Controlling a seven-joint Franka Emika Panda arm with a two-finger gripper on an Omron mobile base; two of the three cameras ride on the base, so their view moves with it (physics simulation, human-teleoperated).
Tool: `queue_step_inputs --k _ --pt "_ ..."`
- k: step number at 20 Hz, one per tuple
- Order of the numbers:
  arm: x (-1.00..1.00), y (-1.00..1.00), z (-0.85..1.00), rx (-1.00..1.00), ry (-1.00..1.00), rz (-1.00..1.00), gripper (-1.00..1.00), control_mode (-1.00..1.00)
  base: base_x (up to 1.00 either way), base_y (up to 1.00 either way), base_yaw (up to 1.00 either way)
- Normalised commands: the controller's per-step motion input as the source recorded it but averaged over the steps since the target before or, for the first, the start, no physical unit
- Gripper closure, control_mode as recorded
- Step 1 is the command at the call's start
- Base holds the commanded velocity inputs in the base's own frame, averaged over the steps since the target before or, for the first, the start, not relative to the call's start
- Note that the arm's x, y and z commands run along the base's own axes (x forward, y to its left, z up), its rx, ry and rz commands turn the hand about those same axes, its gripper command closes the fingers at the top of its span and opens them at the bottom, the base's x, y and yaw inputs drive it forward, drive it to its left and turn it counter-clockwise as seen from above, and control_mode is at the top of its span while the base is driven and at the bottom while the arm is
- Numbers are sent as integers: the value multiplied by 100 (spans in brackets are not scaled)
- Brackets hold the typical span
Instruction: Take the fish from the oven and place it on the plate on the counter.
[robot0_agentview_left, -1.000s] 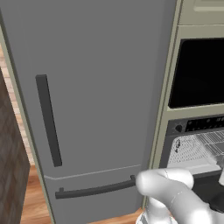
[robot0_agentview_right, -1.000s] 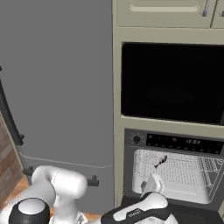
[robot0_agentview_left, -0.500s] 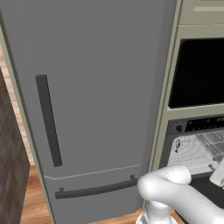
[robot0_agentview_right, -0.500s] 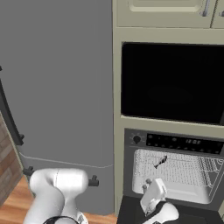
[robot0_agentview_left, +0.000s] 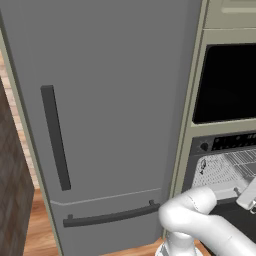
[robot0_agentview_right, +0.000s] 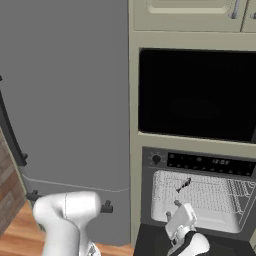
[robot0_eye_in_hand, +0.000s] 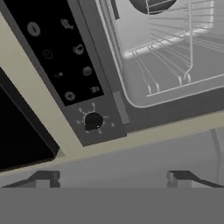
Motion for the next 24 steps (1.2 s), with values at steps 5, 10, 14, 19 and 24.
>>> queue_step_inputs --k 5,10,14,19,24 --pt "25 -22 -17 12 18 0 -100 -100 0 0 0" --pt "18 -17 -16 10 0 0 -100 -100 0 0 0" --pt "9 -1 -18 11 1 -13 -100 -100 0 0 0" --pt "22 0 -14 17 18 -19 -100 -100 0 0 0" --pt "12 0 -17 12 23 -12 -100 -100 0 0 0"
